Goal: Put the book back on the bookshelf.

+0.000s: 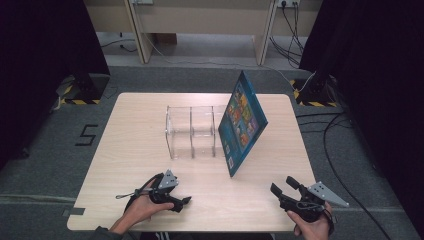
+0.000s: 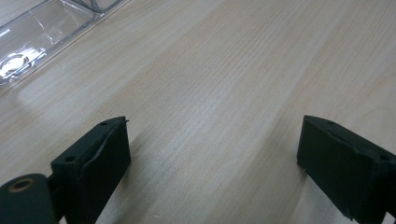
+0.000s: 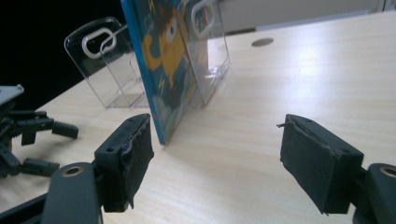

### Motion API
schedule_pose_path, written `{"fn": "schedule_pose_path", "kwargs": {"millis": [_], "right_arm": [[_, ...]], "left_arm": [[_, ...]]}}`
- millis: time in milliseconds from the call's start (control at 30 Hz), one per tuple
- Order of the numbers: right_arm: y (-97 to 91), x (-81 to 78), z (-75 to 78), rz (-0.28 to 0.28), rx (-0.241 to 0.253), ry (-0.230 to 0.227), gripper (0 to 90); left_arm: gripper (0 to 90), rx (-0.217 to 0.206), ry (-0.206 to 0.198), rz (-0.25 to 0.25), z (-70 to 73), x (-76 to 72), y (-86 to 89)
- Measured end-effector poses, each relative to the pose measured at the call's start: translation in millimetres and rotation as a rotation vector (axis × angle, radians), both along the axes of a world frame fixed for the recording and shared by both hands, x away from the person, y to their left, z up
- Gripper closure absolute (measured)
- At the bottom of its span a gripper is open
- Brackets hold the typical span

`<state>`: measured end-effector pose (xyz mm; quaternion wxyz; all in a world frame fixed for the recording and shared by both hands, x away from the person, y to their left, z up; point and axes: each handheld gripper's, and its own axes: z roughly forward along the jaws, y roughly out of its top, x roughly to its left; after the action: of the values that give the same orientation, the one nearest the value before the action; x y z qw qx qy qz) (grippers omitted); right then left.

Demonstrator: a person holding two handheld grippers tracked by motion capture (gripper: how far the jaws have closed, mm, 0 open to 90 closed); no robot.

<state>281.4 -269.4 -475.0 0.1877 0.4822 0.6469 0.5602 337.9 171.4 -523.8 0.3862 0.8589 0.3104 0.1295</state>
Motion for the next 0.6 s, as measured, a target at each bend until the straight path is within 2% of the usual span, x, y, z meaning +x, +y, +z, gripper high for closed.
{"fn": "schedule_pose_path", "kwargs": {"millis": [100,167,267,433,500,600], "right_arm": [[-0.4,-0.3,-4.6,0.008,-0.030,0.029,24.1],[0.2,-0.3,-5.5,0.011,-0.024,0.038,23.7],[0.7,-0.5,-8.7,0.020,-0.045,0.064,23.1],[1.4,-0.7,-13.1,0.017,-0.114,0.103,21.6],[2.3,-1.4,-13.7,0.015,-0.118,0.116,21.4],[2.2,-2.6,-15.4,0.019,-0.175,0.127,21.3]], "left_arm": [[8.5,0.000,0.000,0.000,0.0,0.0,0.0],[8.5,0.000,0.000,0.000,0.0,0.0,0.0],[8.4,0.000,0.000,0.000,0.0,0.0,0.0],[8.4,0.000,0.000,-0.002,0.0,0.0,0.1],[8.4,0.000,0.000,-0.002,0.0,0.0,0.1],[8.4,0.000,0.000,-0.002,0.0,0.0,0.1]]}}
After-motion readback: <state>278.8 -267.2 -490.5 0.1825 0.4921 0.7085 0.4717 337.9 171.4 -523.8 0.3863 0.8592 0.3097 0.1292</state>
